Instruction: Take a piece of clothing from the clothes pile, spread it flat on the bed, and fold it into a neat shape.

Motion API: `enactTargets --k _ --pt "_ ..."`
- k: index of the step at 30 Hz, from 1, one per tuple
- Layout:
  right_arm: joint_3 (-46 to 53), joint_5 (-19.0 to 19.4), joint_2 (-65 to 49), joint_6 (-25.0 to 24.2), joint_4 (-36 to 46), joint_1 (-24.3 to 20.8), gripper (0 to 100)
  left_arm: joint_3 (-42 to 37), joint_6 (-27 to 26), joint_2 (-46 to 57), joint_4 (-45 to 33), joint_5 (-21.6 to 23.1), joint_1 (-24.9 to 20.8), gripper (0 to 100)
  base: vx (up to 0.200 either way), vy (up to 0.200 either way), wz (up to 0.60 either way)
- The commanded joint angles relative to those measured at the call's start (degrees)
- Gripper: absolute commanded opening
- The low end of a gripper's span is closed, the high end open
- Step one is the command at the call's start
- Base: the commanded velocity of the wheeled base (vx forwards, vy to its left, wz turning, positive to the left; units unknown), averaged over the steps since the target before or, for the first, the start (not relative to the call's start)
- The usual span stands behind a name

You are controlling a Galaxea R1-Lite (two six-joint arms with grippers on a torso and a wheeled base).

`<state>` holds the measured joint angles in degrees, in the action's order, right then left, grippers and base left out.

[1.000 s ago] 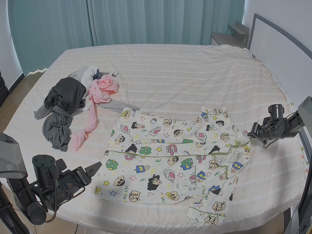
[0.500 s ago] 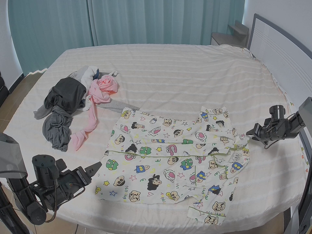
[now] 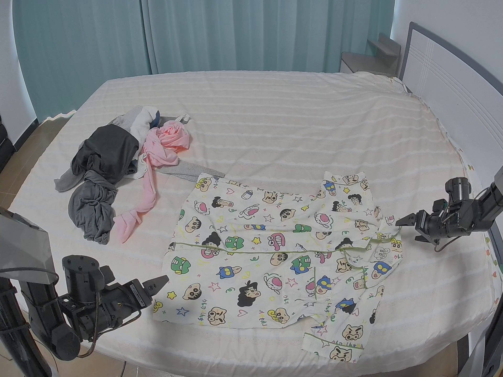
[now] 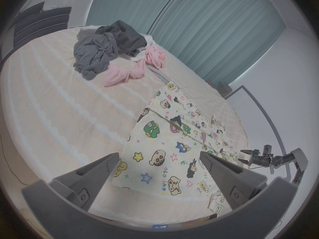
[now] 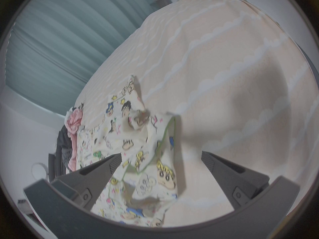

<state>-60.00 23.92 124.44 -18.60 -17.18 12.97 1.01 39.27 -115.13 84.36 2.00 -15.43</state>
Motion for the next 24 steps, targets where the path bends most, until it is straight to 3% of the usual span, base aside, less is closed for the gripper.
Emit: enactTargets --k 1,5,9,17,19,24 --pt "7.7 1.7 -5.5 5.2 -0.6 0.7 100 -0.9 -1.4 -6.3 -0.1 2.2 2.3 100 0.000 0.000 0.00" --pt "13.7 1.7 -6.8 7.2 -4.3 -0.1 100 -0.9 -3.2 -9.9 0.0 2.4 2.3 100 0.000 0.000 0.00" --pt "20.6 1.5 -9.0 7.8 -11.2 -0.6 100 -0.8 -4.1 -15.0 4.9 3.9 2.7 100 0.000 0.000 0.00" --pt "26.8 2.4 -11.2 9.9 -14.3 -0.5 100 0.5 -6.8 -16.5 5.6 6.1 4.1 100 0.000 0.000 0.00" --pt "29.2 4.6 -11.9 10.1 -16.2 -0.2 100 0.1 -13.8 -16.8 5.6 6.3 6.8 100 0.000 0.000 0.00" --pt "30.6 6.4 -11.9 10.0 -18.6 0.3 100 -0.4 -18.8 -16.8 5.6 9.1 10.0 100 0.000 0.000 0.00"
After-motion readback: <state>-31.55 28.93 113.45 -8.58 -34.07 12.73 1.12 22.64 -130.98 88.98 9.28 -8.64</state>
